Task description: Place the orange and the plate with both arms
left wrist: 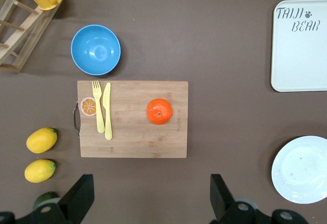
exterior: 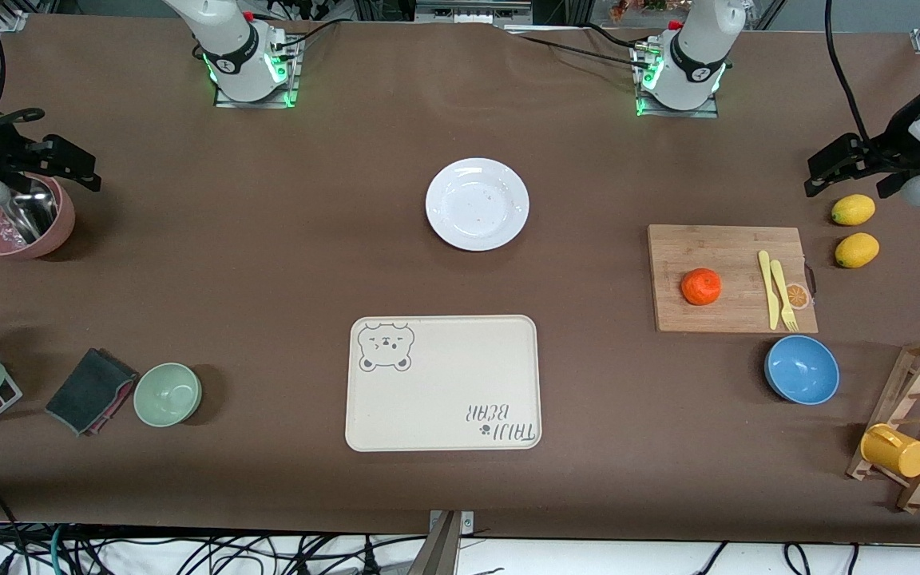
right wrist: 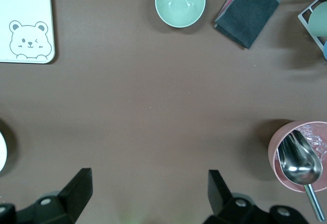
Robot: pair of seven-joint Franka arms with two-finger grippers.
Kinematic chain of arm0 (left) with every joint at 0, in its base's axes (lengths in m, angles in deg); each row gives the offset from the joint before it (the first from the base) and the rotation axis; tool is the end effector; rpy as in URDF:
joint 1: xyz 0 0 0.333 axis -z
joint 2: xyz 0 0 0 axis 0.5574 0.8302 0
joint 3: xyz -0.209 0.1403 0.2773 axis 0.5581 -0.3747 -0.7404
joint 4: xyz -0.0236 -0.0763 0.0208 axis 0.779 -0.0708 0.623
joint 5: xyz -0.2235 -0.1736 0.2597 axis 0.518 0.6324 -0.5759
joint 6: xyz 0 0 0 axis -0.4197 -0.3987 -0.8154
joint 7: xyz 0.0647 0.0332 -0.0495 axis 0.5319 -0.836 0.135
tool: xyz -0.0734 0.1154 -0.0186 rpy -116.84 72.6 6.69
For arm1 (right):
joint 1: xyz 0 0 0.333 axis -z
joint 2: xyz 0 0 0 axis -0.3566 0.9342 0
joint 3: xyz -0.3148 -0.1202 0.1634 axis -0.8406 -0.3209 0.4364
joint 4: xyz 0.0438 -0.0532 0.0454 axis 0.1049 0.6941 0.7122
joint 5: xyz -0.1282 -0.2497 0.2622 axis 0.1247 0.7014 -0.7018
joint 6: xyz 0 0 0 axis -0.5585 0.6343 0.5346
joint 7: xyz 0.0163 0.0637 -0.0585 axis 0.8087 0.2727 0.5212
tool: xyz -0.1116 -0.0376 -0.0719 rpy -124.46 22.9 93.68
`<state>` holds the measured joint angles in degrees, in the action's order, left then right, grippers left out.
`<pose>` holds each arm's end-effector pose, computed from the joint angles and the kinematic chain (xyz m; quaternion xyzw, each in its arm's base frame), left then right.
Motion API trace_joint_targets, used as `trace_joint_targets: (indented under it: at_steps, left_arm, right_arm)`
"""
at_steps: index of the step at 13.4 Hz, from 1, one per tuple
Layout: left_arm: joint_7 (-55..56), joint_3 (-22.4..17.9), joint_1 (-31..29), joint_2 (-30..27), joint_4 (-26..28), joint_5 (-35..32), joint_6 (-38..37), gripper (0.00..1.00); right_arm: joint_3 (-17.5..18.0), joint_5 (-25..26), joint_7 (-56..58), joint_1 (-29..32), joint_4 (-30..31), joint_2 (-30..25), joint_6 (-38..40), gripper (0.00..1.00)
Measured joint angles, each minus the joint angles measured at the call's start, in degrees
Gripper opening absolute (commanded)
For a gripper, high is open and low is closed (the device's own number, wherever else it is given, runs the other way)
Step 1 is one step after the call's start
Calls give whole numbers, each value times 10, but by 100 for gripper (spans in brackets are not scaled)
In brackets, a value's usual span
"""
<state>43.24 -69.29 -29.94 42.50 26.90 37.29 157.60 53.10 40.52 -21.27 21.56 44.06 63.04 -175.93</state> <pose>0.5405 -0.0272 0.6584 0.9998 0.0074 -0.0148 0.0085 0.5347 0.0005 0.6260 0.9993 0.0254 -0.0289 0.0012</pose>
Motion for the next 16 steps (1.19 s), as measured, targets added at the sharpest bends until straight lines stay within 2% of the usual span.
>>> trace_joint_targets:
  at_steps: [16]
  left_arm:
    - [1,-7,-32,1,0,0,-14,100]
  right_arm:
    - [0,0,0,0,0,0,0,100]
